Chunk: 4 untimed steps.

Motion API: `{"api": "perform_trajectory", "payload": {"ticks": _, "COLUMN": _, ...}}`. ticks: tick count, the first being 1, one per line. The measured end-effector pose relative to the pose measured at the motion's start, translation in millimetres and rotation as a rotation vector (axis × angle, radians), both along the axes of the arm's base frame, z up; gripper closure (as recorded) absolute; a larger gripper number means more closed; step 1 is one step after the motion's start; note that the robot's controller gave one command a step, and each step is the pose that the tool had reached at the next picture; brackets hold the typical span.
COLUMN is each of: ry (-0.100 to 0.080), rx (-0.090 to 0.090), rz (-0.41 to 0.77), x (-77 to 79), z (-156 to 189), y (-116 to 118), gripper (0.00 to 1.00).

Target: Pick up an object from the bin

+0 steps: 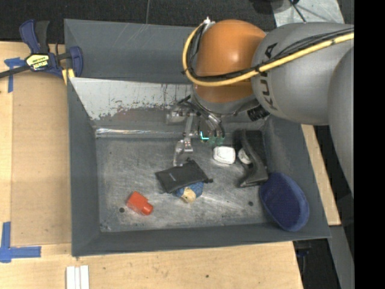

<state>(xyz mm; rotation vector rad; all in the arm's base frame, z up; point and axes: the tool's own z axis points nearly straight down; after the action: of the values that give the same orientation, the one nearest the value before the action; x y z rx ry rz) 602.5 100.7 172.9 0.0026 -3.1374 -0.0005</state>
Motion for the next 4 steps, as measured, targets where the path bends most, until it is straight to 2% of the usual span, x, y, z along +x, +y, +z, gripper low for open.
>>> {"api": "perform_trajectory", "payload": {"ticks": 1, "ry": 0.005, "rx": -0.002, "rz": -0.049, "x": -61.8, "z": -80.5, "y": -16.8, "gripper": 0.00}}
{"api": "perform_trajectory", "payload": {"ticks": 2, "ry": -0.009, "rx": 0.009, "rz": 0.034, "x": -51.5, "z": -98.0, "y": -54.3, "gripper": 0.00}}
{"api": "perform_trajectory", "payload": {"ticks": 3, "ry": -0.031, "rx": 0.004, "rz": 0.031, "x": -46.0, "z": -94.2, "y": -56.6, "gripper": 1.00}}
{"api": "perform_trajectory", "payload": {"ticks": 4, "ry": -0.016, "rx": 0.001, "rz": 0.104, "x": -40.6, "z": 7.6, "y": -39.5, "gripper": 1.00}}
